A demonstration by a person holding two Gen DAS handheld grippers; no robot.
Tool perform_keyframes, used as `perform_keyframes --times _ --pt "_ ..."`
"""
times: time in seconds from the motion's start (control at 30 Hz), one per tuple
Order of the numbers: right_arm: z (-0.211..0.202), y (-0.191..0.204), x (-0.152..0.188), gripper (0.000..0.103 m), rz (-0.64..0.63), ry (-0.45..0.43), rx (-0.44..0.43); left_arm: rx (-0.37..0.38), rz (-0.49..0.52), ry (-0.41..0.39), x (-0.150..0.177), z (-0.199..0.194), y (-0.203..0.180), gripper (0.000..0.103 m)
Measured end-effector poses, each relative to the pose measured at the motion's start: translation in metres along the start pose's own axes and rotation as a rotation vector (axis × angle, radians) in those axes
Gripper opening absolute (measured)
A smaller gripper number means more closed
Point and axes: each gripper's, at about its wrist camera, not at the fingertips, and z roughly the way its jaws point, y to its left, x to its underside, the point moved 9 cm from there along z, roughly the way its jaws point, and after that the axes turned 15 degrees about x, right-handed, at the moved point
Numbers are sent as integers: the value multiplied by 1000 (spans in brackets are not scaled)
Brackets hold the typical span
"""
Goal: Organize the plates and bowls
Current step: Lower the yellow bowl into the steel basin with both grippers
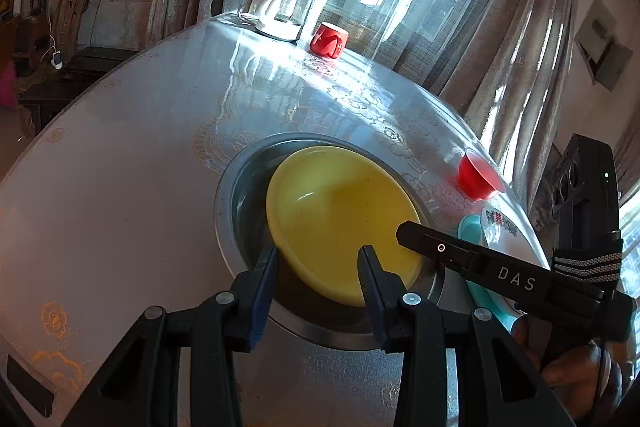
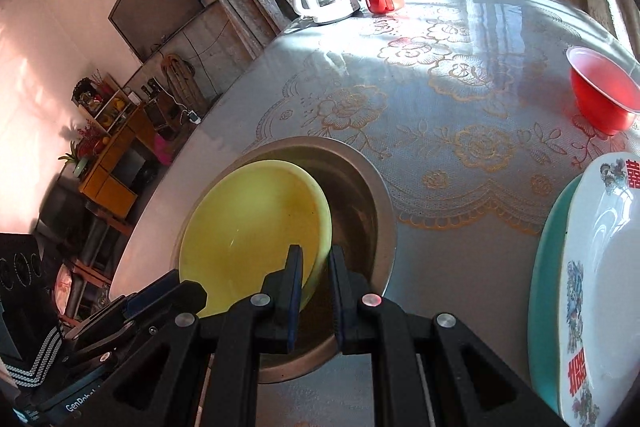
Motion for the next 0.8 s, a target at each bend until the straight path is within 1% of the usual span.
perform_keyframes --times 0.1,0.27,0.33,0.4,0.5,0.67,0.8 --pt "0 1 0 13 -9 -6 10 -4 3 -1 -1 1 1 40" --pt "1 3 0 13 -29 -2 32 -42 7 0 -2 -1 2 40" --pt "2 5 2 13 -41 7 38 -40 11 2 -1 -1 1 40" --pt "2 6 2 13 -58 -1 56 -49 22 4 0 0 0 40" --pt "3 6 2 13 -67 -7 71 -43 24 6 1 1 -1 40" --pt "8 6 -3 13 -104 -29 127 -42 29 5 1 2 -1 40" --pt "9 7 -3 13 -126 -45 154 -55 42 3 1 1 -1 40"
